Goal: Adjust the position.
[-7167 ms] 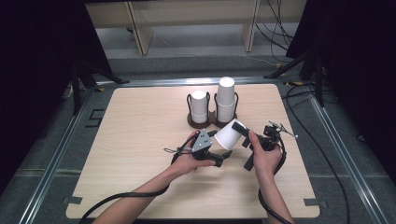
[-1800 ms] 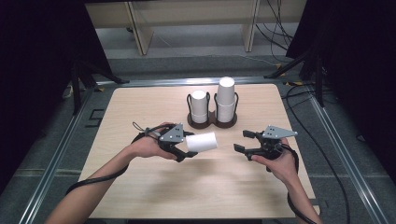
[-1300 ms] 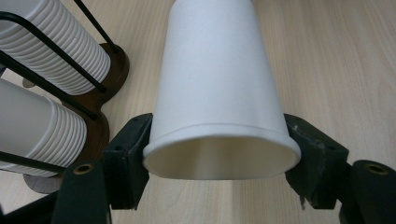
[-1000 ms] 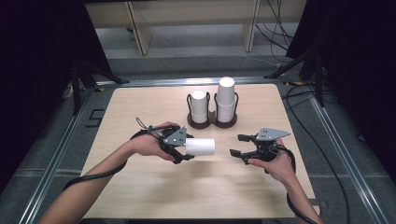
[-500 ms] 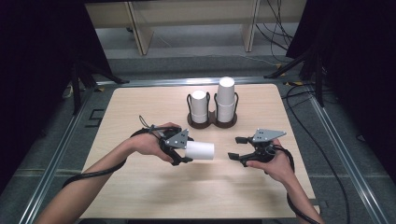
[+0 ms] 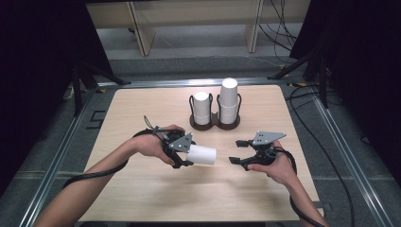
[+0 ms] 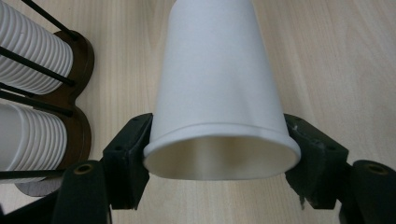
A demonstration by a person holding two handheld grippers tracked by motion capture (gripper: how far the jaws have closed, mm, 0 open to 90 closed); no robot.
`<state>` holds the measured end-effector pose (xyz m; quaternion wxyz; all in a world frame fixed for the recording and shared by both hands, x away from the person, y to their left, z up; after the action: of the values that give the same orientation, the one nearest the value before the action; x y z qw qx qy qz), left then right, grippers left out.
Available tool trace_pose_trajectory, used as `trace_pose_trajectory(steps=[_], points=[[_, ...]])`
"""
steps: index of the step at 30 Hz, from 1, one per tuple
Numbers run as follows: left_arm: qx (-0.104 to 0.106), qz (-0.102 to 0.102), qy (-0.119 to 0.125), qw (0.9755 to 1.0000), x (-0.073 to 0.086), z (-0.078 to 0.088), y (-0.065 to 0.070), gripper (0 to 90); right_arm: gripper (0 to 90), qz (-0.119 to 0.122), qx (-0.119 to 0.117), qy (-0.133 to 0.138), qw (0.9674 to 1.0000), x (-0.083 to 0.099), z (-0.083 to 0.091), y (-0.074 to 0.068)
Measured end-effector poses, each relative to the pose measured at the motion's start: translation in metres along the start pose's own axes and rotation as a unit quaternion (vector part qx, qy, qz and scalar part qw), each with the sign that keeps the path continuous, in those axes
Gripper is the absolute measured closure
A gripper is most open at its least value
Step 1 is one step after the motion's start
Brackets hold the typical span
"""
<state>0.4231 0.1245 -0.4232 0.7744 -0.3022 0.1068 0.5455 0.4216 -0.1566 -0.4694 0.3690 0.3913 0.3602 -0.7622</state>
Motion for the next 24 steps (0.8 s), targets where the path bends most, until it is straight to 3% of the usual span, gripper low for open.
trace_pose_trajectory(steps=[4, 6, 13, 24], points=[[0.003, -0.005, -0.008, 1.0, -0.0004, 0.0005, -0.0004, 30.2, 23.8, 0.003, -0.001, 0.0, 1.0, 0.0, -0.0016, 0.0], [0.006, -0.009, -0.012, 0.9999, -0.0011, 0.0008, -0.0011, 30.2, 23.7, -0.009, -0.005, -0.008, 0.9999, 0.0012, -0.0021, -0.0024], [0.009, -0.016, -0.02, 0.9996, -0.0044, 0.0029, -0.0027, 30.3, 24.9, 0.014, -0.005, -0.014, 0.9998, -0.0001, -0.006, -0.0011], [0.016, -0.025, -0.04, 0.9987, -0.006, 0.003, -0.0027, 30.5, 25.0, 0.011, -0.009, -0.023, 0.9996, -0.0022, -0.0079, -0.0031]])
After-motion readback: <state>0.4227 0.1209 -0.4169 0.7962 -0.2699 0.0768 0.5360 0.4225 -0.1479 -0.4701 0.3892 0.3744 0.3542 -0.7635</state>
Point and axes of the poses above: each handheld gripper's, and its own axes: z roughly backward along the jaws, x roughly out of its underside, y roughly to its right, the point moved 3 cm from there along -z, roughly forward along the jaws, and after that the axes turned 10 degrees about -z, right-handed, at the moved point
